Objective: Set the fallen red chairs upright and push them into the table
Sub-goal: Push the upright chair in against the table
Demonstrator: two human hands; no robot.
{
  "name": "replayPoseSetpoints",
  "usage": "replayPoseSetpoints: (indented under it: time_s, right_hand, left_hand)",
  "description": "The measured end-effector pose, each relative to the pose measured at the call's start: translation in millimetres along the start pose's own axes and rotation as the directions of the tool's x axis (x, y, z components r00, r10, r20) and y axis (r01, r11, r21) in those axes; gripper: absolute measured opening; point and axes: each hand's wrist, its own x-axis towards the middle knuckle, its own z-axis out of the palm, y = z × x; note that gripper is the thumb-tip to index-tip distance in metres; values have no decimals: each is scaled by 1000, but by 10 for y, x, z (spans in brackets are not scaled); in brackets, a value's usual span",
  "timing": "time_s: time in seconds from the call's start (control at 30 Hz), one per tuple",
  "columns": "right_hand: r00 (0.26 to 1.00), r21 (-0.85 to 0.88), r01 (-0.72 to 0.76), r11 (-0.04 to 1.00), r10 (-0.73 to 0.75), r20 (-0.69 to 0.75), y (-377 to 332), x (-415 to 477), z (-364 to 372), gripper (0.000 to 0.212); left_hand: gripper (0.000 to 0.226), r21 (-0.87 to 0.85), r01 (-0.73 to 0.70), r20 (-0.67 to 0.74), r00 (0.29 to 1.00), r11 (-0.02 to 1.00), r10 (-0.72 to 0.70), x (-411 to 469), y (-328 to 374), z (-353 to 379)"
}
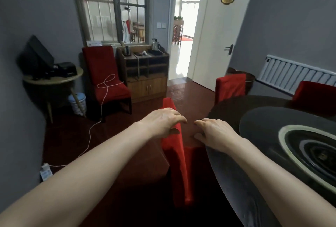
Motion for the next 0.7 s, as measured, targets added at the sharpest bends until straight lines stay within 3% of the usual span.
replayPoseSetpoints:
  time_s: [0.3, 0.57, 0.7]
  right_hand:
    - [999, -15, 5, 1000, -5, 40, -123, 1505, 219, 50]
    - [973, -28, -197, 980, 199, 119, -245, 2483, 430, 43]
    - [922, -38, -342, 939, 344, 180, -259, 2690, 607, 53]
  left_hand:
    - [54, -14, -26, -43, 999, 1000, 26, 494, -1440, 121]
    - [54, -48, -214, 11, 977, 976, 215, 1154, -2676, 283]
    - [53, -107, -332, 37, 941, 937, 337, 1513, -3050, 538]
